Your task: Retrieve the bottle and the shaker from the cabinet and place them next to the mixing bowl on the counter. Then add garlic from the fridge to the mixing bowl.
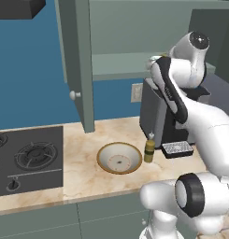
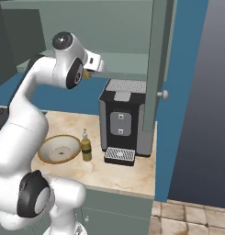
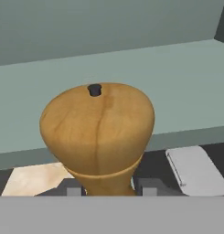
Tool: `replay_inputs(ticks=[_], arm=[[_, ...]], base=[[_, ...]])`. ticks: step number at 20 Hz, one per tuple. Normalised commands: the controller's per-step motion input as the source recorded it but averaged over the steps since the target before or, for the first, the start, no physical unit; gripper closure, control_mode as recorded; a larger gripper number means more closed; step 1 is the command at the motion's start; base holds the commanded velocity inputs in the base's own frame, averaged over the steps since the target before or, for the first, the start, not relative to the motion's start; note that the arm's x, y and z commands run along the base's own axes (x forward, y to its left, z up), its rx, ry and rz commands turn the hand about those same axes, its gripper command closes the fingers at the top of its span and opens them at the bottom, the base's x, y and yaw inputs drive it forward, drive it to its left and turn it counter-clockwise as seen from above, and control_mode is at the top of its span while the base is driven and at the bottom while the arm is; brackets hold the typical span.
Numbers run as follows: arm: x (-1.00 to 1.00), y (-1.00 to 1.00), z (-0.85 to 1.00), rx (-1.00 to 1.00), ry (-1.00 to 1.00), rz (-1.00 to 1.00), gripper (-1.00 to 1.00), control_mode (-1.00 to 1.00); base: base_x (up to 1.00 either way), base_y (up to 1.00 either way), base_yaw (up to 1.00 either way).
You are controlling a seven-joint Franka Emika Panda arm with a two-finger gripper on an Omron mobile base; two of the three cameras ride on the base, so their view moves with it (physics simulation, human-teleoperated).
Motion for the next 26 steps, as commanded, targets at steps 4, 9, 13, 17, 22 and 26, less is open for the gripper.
replay_inputs(ticks=[4, 9, 13, 17, 22, 26], arm=[[-1.00, 0.85, -0.14, 0.00, 0.00, 0.08, 1.00, -1.00], [-0.87, 0.39, -0.15, 0.00, 0.01, 0.19, 1.00, -1.00], [-0.38, -0.09, -0.38, 0.00, 0.00, 0.42, 1.00, -1.00], [-0.26, -0.17, -0.49, 0.00, 0.00, 0.50, 1.00, -1.00], [-0.31, -0.05, -0.65, 0.00, 0.04, 0.42, 1.00, -1.00], [-0.16, -0.13, -1.00, 0.00, 0.07, 0.30, 1.00, -1.00]], base=[[0.00, 0.00, 0.00], [0.00, 0.00, 0.00], [0.00, 0.00, 0.00], [0.00, 0.00, 0.00], [0.00, 0.00, 0.00], [0.00, 0.00, 0.00]])
